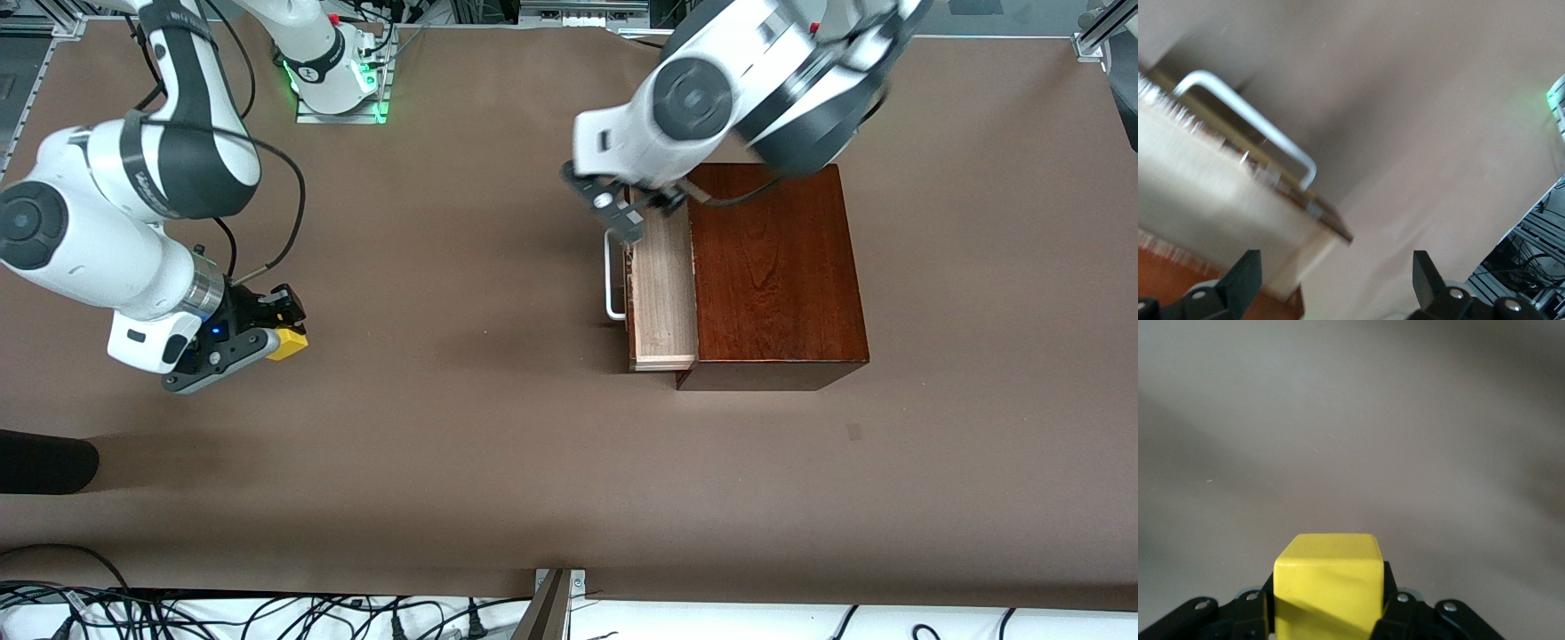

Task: Open drawer, take yellow block, close drawer
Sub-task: 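Place the cube with the right gripper while the left gripper pushes the drawer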

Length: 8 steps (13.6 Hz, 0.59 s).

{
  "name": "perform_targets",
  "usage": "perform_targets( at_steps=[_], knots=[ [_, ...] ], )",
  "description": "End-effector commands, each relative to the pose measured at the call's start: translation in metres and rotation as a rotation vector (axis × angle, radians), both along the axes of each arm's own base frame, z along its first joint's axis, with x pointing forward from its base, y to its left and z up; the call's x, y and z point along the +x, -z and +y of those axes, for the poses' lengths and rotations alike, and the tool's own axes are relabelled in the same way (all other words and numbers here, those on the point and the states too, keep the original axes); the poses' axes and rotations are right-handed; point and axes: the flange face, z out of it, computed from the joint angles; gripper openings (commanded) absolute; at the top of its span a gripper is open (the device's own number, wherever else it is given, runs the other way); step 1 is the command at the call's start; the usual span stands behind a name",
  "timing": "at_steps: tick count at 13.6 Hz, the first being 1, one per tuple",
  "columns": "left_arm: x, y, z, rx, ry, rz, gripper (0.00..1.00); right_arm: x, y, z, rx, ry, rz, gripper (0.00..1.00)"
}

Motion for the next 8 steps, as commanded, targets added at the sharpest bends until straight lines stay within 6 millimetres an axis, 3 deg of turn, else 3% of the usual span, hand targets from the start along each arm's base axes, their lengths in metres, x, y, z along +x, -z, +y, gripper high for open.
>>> perform_targets(
  at_steps=[1, 5, 8],
  knots=[
    [0.020, 0.021, -0.038, -0.184, 0.198, -0.117, 1.00, -0.039, 0.042, -0.021, -0.001, 0.169, 0.007, 0.00],
    [0.030, 0.106, -0.050, -0.213, 0.661, -0.230, 1.00, -0.070, 0.119, -0.032, -0.016, 0.308, -0.001, 0.00],
    [0.026, 0.150, -0.043, -0.123, 0.870, -0.216, 1.00, -0.090, 0.167, -0.035, -0.035, 0.375, 0.026, 0.00]
  ],
)
